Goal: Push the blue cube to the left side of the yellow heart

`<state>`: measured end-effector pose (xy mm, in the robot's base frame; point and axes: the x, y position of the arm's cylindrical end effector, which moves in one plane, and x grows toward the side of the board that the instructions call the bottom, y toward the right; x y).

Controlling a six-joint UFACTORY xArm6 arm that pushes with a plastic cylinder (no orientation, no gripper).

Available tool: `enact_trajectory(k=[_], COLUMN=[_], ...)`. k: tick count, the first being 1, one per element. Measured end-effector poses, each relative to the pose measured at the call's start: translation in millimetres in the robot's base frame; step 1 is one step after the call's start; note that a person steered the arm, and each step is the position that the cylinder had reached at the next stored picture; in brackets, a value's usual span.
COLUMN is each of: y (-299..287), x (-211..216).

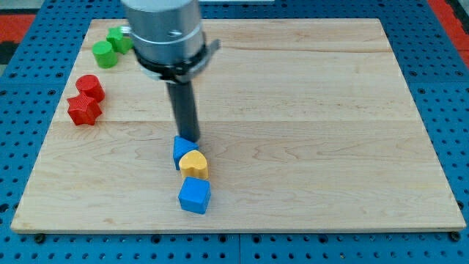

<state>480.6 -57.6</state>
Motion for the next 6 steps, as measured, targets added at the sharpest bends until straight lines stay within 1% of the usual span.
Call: enact_trajectory(k=[1, 2, 3, 4, 5, 6], y=[12.6, 88.0, 98.5, 66.1, 0.7, -22.0], x=[-0.7, 32.7, 115.3, 137.6, 108.8, 100.3])
